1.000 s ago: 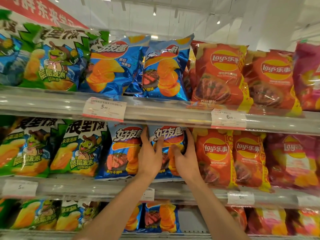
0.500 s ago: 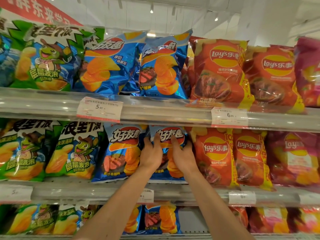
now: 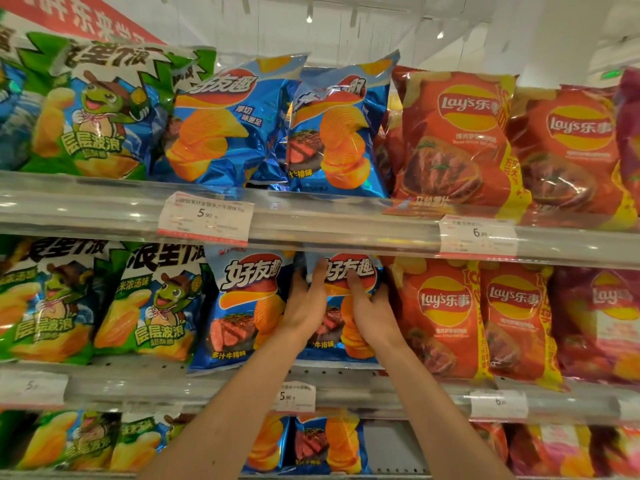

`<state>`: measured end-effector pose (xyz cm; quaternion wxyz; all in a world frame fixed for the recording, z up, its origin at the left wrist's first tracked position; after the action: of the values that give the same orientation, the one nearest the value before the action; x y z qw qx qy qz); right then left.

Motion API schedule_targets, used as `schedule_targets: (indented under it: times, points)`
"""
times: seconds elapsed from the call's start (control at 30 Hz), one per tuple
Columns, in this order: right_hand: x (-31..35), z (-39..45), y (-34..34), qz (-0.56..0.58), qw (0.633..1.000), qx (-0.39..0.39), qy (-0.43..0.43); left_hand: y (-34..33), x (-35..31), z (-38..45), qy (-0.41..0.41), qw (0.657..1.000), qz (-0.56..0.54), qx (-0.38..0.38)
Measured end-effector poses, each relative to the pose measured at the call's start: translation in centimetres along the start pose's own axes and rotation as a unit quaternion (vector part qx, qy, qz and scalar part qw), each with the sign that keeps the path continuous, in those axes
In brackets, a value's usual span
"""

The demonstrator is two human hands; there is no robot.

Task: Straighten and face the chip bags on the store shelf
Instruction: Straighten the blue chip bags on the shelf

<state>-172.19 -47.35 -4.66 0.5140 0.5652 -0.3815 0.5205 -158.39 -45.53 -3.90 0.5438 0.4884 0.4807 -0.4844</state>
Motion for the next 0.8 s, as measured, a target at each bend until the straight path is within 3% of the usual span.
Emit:
schedule_targets:
  times: [0.43, 0.8]
  points:
    - [-0.2, -0.6, 0.1, 0.005, 0.999, -0.033, 0.026, 0.1, -0.2, 0.5, -0.024, 0.999, 0.029, 0.020]
    - [1.1, -0.1, 0.5, -0.059, 0.998, -0.002, 0.037, 0.2, 0.0, 2.4, -0.021, 0.999, -0.040, -0.002]
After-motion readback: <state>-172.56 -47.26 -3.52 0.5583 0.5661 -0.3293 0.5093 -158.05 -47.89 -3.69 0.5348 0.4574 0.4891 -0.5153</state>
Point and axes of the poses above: each hand's wrist, its own z-axis towards the middle knuckle, its own y-axis out of the back of the hand, x = y × z, the point moved 6 cm from there along z, towards the middle knuckle, and after that the axes turned 15 degrees about x, right-handed, at the moved point
